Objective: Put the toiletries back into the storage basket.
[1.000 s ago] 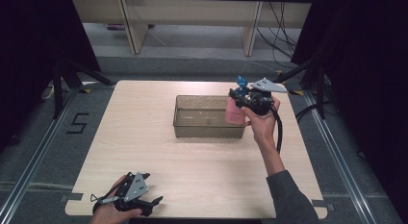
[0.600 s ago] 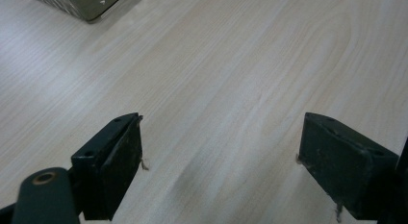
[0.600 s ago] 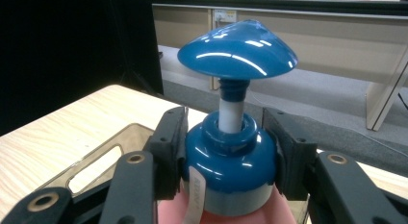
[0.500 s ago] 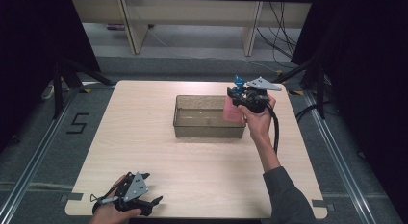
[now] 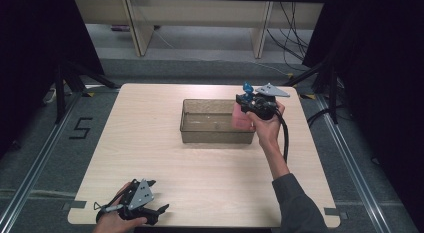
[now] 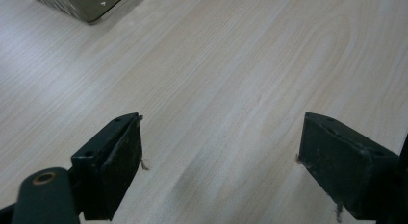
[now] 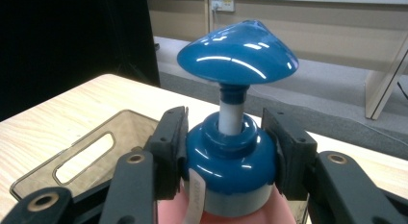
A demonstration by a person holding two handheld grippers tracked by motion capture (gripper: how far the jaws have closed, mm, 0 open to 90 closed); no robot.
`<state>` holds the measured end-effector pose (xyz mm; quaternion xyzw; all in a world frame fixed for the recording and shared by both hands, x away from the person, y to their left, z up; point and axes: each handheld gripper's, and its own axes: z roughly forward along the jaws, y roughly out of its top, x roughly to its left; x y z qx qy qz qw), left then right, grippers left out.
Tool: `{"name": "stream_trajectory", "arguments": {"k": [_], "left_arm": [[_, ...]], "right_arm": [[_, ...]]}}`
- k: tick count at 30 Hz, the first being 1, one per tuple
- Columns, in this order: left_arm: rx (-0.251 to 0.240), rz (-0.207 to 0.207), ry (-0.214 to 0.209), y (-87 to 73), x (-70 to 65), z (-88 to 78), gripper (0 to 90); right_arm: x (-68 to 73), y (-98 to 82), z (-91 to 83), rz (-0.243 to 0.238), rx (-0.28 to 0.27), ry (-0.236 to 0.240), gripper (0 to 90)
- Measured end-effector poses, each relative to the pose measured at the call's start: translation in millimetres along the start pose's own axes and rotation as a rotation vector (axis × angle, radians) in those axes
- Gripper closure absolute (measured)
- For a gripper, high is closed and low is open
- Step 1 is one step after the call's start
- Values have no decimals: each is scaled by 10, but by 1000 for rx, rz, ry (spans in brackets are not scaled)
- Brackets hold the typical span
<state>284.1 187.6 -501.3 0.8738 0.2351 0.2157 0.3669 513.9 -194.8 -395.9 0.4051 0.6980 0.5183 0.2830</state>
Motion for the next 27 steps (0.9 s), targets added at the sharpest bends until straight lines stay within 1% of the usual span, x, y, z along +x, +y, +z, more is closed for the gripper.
{"name": "stream_trajectory", "arguments": {"k": [1, 2, 4, 5, 6, 7, 8, 10, 11, 13, 14, 15, 16, 17, 18, 20, 22, 23, 24, 25, 27], "left_arm": [[-2, -11, 2, 4, -6, -1, 149], [-3, -10, 5, 3, -7, -2, 149], [-3, -12, 3, 0, -8, -4, 149], [-5, -16, 3, 0, -7, -2, 149], [-4, -12, -4, 3, -2, -6, 149], [-6, -18, -3, 2, -6, -3, 149], [-3, -13, 4, 2, -5, -5, 149], [-5, -15, 3, 1, -8, -5, 149], [-2, -18, -10, 4, -1, -8, 149], [-2, -16, -8, 5, -3, -11, 149], [-1, -13, -8, 5, -3, -14, 149], [-4, -14, -4, 5, -4, -15, 149], [-6, -17, 2, 5, -2, -15, 149], [-6, -16, 1, 6, 4, -14, 149], [-6, -12, 14, 6, 3, -14, 149], [-9, -14, 6, 4, -2, -16, 149], [-8, -15, 9, 6, 2, -16, 149], [-9, -19, -6, 9, 6, -20, 149], [-4, -16, -6, 9, 7, -24, 149], [1, -7, -3, 8, 9, -29, 149], [-6, -18, -9, 8, 7, -27, 149]], "right_arm": [[14, -10, 1, 24, 21, 12, 535], [19, -22, 6, 39, 25, 11, 535], [4, -44, 20, 31, 28, 8, 535], [5, -50, 22, 39, 32, 13, 535], [-2, -62, 26, 33, 32, 4, 535], [-11, -67, 32, 24, 34, 6, 535], [-15, -77, 38, 21, 32, 6, 535], [-6, -93, 24, 41, 46, -4, 535], [-23, -98, 34, 21, 37, 0, 535], [-20, -114, 42, 32, 39, 2, 535], [-19, -123, 37, 36, 47, -6, 535], [-27, -132, 40, 26, 41, -10, 535], [-48, -137, 46, 2, 32, -7, 535], [-30, -149, 42, 36, 40, -7, 535], [-40, -151, 40, 19, 41, -2, 535], [-26, -166, 40, 33, 44, 4, 535], [-19, -178, 33, 31, 45, -12, 535], [-28, -179, 33, 22, 48, -3, 535], [-13, -188, 31, 38, 48, -1, 535], [-14, -191, 27, 37, 54, 0, 535], [-21, -198, 23, 14, 55, -1, 535]]}}
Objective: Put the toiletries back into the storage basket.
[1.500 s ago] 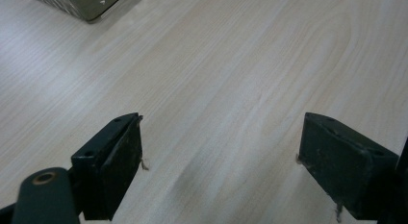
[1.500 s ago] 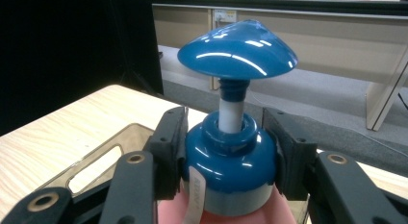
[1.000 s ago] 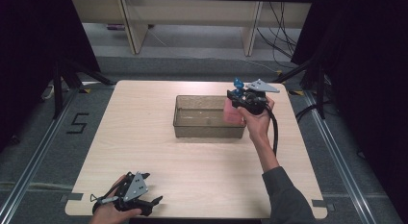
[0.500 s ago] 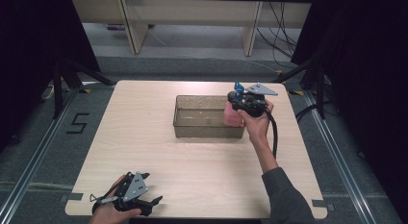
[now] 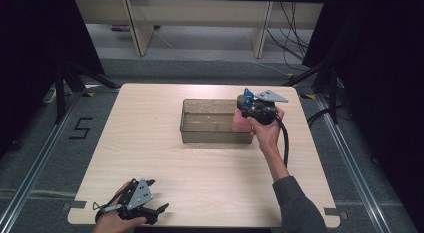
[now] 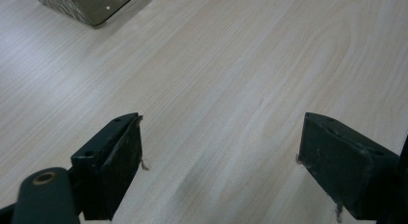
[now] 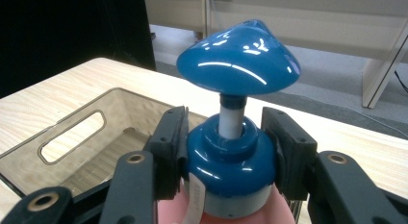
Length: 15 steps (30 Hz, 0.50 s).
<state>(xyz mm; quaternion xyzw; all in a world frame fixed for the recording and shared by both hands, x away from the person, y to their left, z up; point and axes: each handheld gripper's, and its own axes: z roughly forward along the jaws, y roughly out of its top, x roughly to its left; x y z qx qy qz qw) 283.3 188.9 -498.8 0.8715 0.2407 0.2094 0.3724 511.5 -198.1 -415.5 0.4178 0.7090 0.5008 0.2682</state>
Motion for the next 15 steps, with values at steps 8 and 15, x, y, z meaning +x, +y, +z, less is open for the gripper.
{"name": "stream_trajectory", "arguments": {"k": [8, 15], "left_arm": [[0, -7, 7, 0, -2, 2, 149], [-6, 0, 4, 0, -3, 0, 149]], "right_arm": [[18, -28, -7, 4, 0, 3, 535], [20, -68, 19, 4, 9, 5, 535]]}}
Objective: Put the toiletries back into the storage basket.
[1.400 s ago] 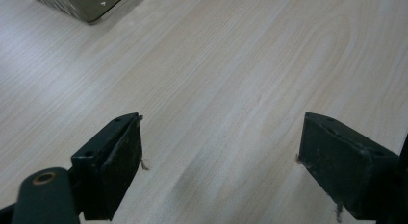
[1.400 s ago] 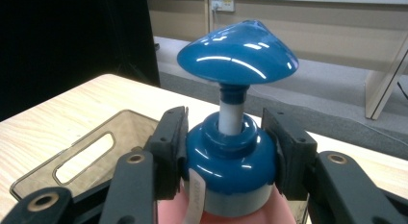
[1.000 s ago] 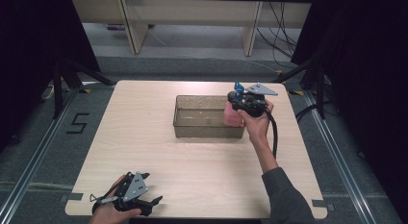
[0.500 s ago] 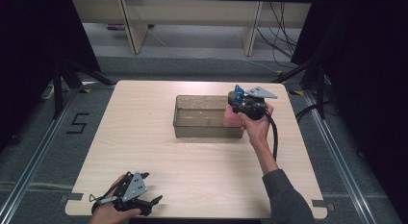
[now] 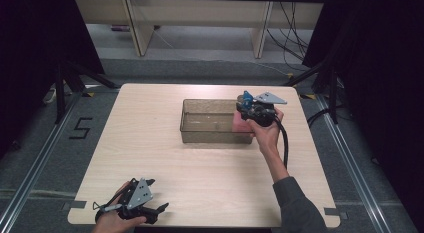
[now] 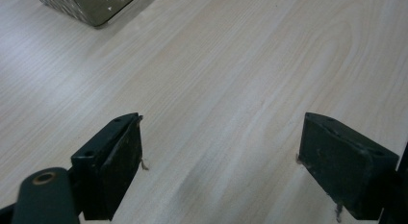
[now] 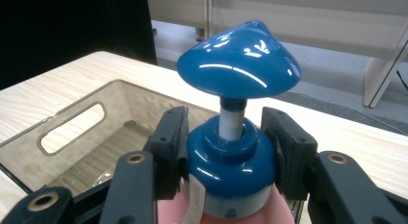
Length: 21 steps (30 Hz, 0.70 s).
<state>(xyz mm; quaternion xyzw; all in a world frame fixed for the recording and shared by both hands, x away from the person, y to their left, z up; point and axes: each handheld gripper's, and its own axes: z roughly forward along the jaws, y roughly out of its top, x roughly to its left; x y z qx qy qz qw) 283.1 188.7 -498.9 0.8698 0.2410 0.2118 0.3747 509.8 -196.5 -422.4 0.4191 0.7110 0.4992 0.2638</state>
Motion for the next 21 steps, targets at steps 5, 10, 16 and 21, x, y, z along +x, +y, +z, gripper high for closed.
{"name": "stream_trajectory", "arguments": {"k": [5, 10, 16, 21], "left_arm": [[-1, 1, 8, -1, 1, -2, 149], [-1, 5, 23, 0, 4, 2, 149], [2, 0, 7, 1, 3, -7, 149], [-3, 1, 10, 0, 1, 0, 149]], "right_arm": [[14, -43, 30, -2, 16, -1, 535], [13, -86, 58, -8, 37, -1, 535], [26, -129, 99, -15, 43, -2, 535], [25, -145, 101, -32, 50, -6, 535]]}}
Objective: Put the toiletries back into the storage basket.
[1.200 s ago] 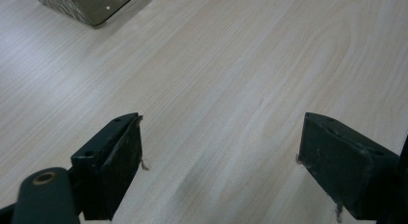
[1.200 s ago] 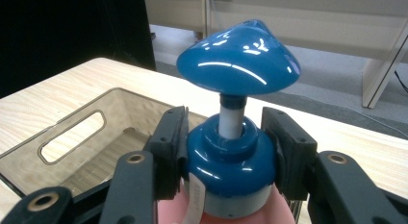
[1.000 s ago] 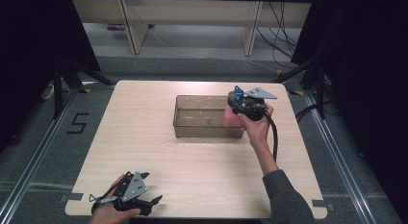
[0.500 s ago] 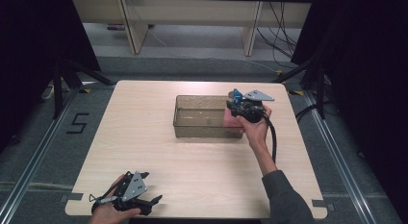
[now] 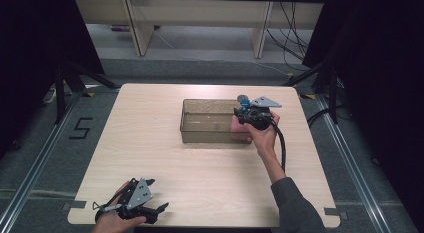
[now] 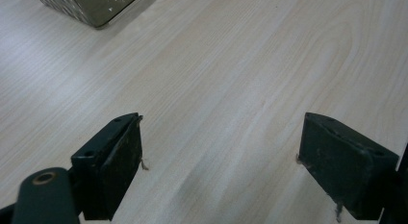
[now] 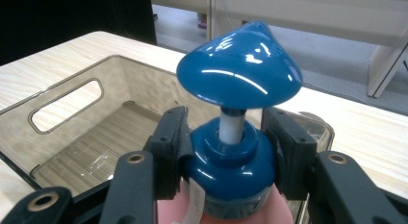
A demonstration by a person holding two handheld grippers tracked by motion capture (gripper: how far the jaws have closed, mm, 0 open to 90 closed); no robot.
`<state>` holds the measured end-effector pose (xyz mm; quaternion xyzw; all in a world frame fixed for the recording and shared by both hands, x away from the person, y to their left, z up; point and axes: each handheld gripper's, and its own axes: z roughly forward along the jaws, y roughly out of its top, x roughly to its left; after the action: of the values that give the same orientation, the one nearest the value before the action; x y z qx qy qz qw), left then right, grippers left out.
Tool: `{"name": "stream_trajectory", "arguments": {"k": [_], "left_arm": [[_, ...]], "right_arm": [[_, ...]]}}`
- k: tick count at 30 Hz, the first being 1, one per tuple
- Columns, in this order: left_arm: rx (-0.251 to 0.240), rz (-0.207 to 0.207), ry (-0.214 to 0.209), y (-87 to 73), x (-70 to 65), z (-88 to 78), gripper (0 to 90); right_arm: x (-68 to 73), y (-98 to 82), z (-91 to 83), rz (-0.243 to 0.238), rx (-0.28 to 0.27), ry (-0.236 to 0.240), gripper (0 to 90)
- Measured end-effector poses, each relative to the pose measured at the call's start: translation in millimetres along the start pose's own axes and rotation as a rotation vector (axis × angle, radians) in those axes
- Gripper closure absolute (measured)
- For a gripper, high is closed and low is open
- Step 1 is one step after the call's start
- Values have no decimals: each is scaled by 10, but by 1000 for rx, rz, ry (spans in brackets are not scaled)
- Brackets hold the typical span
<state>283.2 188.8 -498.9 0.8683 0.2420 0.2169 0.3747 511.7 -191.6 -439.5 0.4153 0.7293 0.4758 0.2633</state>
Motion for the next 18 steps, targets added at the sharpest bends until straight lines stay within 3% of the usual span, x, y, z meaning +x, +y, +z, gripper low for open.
{"name": "stream_trajectory", "arguments": {"k": [3, 5, 7, 8, 11, 12, 16, 17, 18], "left_arm": [[7, 9, 6, 2, 10, -1, 149], [7, 9, 13, 1, 7, 3, 149], [10, 1, -9, -1, 3, -1, 148], [4, -8, -10, -1, 0, 4, 148], [8, 3, 0, -1, 5, 0, 149], [21, 23, -5, -2, 20, -10, 148], [8, 5, 2, 2, 7, -2, 149], [3, 0, -1, 1, 1, -2, 149], [3, 0, -2, -1, 0, -2, 148]], "right_arm": [[8, -4, 3, 9, 6, 21, 535], [3, -6, -9, 10, 6, 6, 534], [-16, -6, -3, -16, -6, 8, 532], [15, -13, -5, 17, 0, 11, 531], [5, -11, -20, 19, 3, 20, 513], [5, -15, -21, 46, -5, 28, 486], [-3, 0, -72, 85, -18, 43, 375], [-21, 13, -85, 68, -24, 47, 339], [-2, 21, -101, 115, -27, 60, 318]]}}
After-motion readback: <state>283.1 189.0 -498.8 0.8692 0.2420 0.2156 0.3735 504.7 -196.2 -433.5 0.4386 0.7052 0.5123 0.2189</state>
